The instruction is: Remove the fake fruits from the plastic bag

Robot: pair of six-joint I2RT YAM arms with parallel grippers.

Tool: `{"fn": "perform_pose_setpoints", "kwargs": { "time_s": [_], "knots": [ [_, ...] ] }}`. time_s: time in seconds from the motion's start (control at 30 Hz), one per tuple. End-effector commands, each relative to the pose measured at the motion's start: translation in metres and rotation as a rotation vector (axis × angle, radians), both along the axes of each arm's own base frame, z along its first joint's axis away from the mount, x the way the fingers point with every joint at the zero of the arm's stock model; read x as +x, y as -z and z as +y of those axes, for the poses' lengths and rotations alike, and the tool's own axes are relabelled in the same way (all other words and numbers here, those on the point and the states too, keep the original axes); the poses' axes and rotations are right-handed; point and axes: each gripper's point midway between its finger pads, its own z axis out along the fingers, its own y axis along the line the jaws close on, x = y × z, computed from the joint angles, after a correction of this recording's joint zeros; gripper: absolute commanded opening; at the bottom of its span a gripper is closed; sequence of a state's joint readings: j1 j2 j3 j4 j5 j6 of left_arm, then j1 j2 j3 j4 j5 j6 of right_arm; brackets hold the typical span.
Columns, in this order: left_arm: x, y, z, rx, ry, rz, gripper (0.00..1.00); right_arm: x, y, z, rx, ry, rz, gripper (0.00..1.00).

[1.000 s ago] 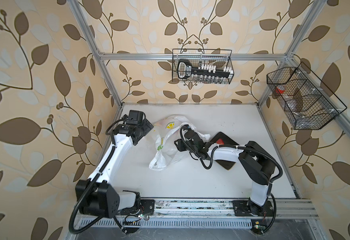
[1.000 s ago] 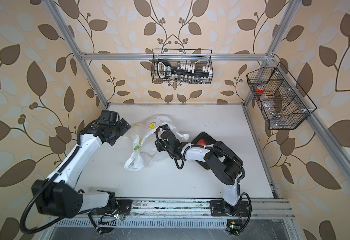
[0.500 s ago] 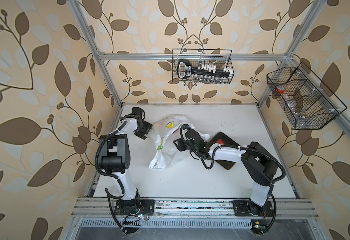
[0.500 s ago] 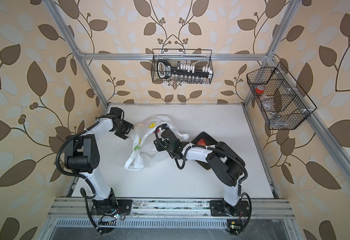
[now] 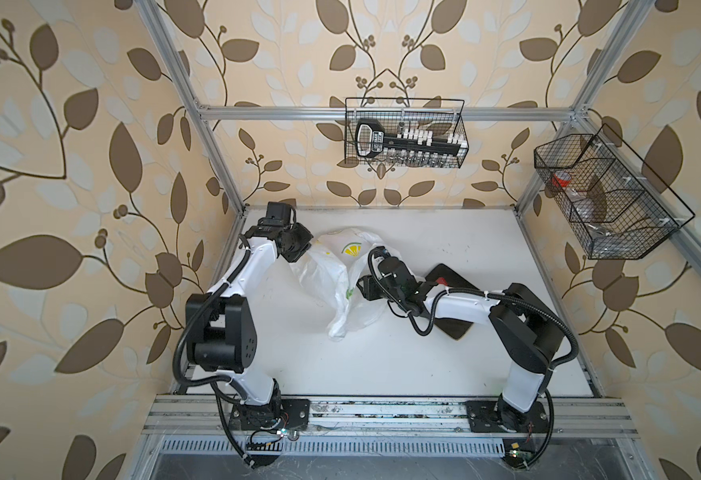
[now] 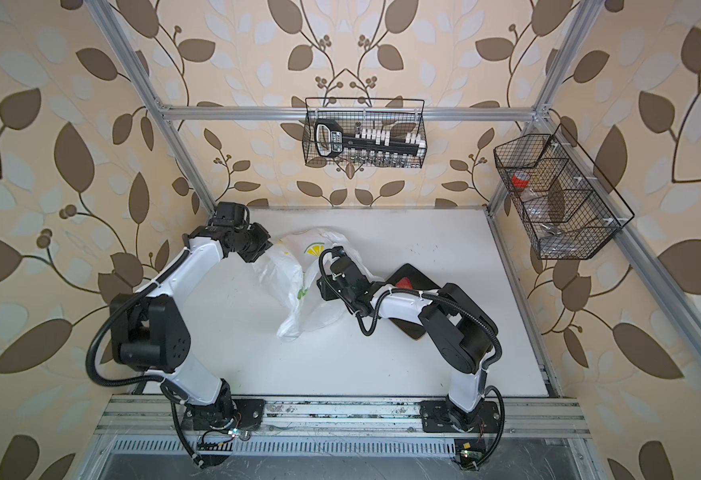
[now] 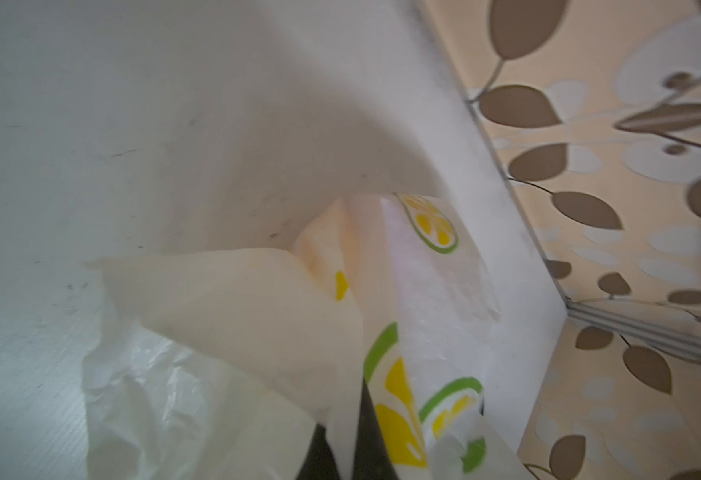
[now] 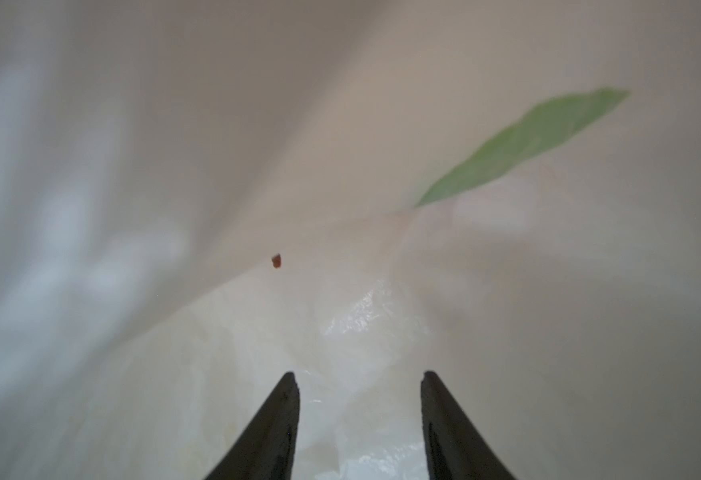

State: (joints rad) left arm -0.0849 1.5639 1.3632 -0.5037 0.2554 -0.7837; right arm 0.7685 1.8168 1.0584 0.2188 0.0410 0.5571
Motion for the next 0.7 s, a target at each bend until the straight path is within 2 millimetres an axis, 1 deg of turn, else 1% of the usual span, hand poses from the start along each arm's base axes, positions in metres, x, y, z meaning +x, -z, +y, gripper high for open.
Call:
{"fn": "perform_pose_setpoints", "kwargs": {
  "time_s": [0.0,0.03,0.07,0.13,0.17,0.27,0.3,0.37,0.4,0.43,0.47,0.5,0.53,0.6,0.67],
  "knots": [
    [-0.015,-0.06,-0.023,0.025,0.13,-0.21,0.0,-0.001,-0.009,-0.013,-0.003,0.021,-0.007,0.49],
    [-0.022,-0.069,-0.028,0.023,0.149,-0.238,0.0,-0.001,-0.008,-0.015,-0.006,0.025,-0.005,0.49],
    [-0.027,-0.073,-0.032,0.018,0.171,-0.253,0.0,-0.002,-0.007,-0.017,-0.009,0.03,-0.001,0.49],
    [-0.034,-0.072,-0.035,0.017,0.194,-0.257,0.0,-0.002,-0.002,-0.02,-0.019,0.034,0.007,0.5],
    [-0.036,-0.066,-0.033,0.031,0.187,-0.249,0.0,-0.003,-0.001,-0.021,-0.021,0.034,0.012,0.5],
    [-0.036,-0.035,-0.019,0.038,0.137,-0.183,0.0,-0.004,0.006,-0.02,-0.024,0.031,0.027,0.51],
    [-0.035,-0.023,-0.014,0.038,0.124,-0.153,0.03,-0.004,0.007,-0.019,-0.024,0.029,0.032,0.51],
    [-0.034,-0.001,-0.007,0.051,0.111,-0.09,0.11,-0.005,0.011,-0.018,-0.023,0.027,0.042,0.52],
    [-0.034,0.008,-0.003,0.063,0.105,-0.061,0.19,-0.005,0.013,-0.018,-0.021,0.025,0.048,0.52],
    [-0.035,0.014,0.001,0.074,0.099,-0.044,0.33,-0.005,0.013,-0.017,-0.022,0.027,0.051,0.52],
    [-0.035,0.015,0.005,0.089,0.088,-0.039,0.51,-0.004,0.015,-0.017,-0.024,0.029,0.053,0.53],
    [-0.036,0.013,0.011,0.114,0.067,-0.039,0.72,-0.004,0.016,-0.017,-0.029,0.03,0.057,0.53],
    [-0.037,0.008,0.016,0.141,0.05,-0.047,0.84,-0.003,0.016,-0.017,-0.029,0.032,0.059,0.53],
    [-0.041,-0.011,0.028,0.204,0.022,-0.087,0.98,-0.002,0.016,-0.016,-0.035,0.033,0.066,0.54],
    [-0.048,-0.032,0.033,0.249,0.024,-0.122,0.99,-0.002,0.014,-0.014,-0.033,0.027,0.069,0.56]
  ]
}}
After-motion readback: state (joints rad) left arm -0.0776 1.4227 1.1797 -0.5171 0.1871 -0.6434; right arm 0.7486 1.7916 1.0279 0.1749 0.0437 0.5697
